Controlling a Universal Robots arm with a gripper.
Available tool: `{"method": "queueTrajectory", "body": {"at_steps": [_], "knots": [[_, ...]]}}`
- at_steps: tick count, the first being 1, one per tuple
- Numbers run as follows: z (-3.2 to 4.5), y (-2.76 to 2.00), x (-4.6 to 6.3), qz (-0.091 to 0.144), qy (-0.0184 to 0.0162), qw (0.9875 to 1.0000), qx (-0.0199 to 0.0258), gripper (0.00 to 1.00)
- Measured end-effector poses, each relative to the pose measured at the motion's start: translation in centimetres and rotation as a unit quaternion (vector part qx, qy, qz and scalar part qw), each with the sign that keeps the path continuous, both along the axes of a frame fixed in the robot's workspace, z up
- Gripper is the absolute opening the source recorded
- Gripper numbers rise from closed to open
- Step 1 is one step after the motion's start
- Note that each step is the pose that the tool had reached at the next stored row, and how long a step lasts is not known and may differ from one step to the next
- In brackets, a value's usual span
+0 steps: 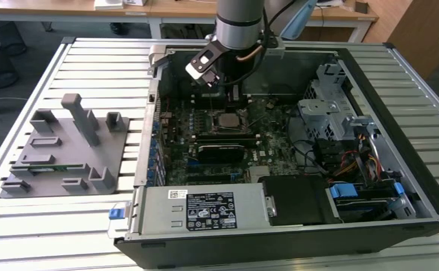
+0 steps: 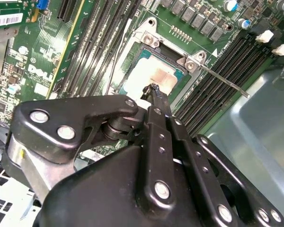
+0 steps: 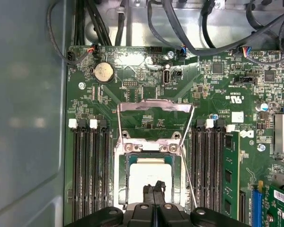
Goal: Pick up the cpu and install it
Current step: 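Close the cpu cover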
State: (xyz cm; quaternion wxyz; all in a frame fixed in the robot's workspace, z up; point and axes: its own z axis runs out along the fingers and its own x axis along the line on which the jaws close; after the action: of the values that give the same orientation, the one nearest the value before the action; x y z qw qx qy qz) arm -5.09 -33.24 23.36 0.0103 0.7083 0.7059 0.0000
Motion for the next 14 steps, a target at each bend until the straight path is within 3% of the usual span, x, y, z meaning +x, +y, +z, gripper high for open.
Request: {"method": "queueTrajectory", "body": {"at_steps": [7,14], "knots": [[0.51,0.0,0.0,0.0,-0.0001,1.0,0.0001,0.11],[1.65,0.01,0.0,0.0,-0.0003,1.0,0.0,0.11]]}}
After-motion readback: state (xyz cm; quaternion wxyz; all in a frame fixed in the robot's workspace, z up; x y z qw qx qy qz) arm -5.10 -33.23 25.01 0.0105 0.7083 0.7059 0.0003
